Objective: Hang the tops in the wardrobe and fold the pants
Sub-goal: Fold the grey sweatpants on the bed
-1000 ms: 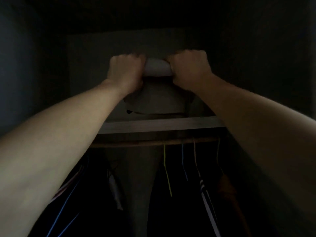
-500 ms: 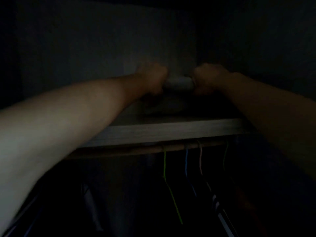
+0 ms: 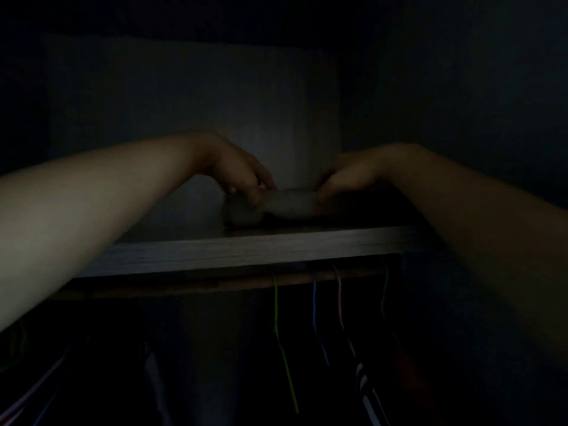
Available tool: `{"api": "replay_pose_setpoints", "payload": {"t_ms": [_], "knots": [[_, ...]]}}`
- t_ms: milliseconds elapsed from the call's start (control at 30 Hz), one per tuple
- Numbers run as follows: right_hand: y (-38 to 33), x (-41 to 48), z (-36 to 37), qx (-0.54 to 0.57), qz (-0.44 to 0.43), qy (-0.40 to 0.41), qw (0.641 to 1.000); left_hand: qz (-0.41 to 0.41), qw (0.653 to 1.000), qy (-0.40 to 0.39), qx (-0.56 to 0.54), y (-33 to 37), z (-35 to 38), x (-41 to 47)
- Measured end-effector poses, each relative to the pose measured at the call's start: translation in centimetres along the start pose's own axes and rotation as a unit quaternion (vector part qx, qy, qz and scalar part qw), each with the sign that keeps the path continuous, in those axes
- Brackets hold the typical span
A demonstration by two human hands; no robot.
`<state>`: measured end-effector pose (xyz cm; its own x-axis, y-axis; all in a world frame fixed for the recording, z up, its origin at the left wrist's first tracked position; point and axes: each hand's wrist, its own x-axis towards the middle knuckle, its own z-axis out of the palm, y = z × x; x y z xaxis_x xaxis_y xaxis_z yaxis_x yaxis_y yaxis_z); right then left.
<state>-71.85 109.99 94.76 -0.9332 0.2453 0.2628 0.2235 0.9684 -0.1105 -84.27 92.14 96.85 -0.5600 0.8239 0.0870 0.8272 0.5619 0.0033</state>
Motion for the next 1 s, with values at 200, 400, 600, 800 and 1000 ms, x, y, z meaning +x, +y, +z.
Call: {"api": "replay_pose_setpoints", "payload": {"t_ms": [200,400,600,800,1000], "knots": [[0.1,1.1,-0.8,-0.039,-0.02,0.015,0.999,-0.027,0.999,-0.026,0.001,-0.2,1.4,1.2],[3.3,3.1,-0.8,-0.116,0.054,0.017,0.992,0.005,0.994,0.008,0.106,2.4,2.0,4.9],[7.4,5.8,0.6,-0.134,0.091,0.042,0.986,0.005,0.991,0.015,0.136,3.1,1.8,8.8],[8.4,5.9,1.5,-0.057,0.068,0.05,0.995,-0.002,0.995,0.018,0.102,3.0,2.0,8.5],[6.6,3.1,1.2,-0.064,0.084,0.074,0.992,-0.053,0.997,-0.015,0.062,2.9,1.6,4.6]]}}
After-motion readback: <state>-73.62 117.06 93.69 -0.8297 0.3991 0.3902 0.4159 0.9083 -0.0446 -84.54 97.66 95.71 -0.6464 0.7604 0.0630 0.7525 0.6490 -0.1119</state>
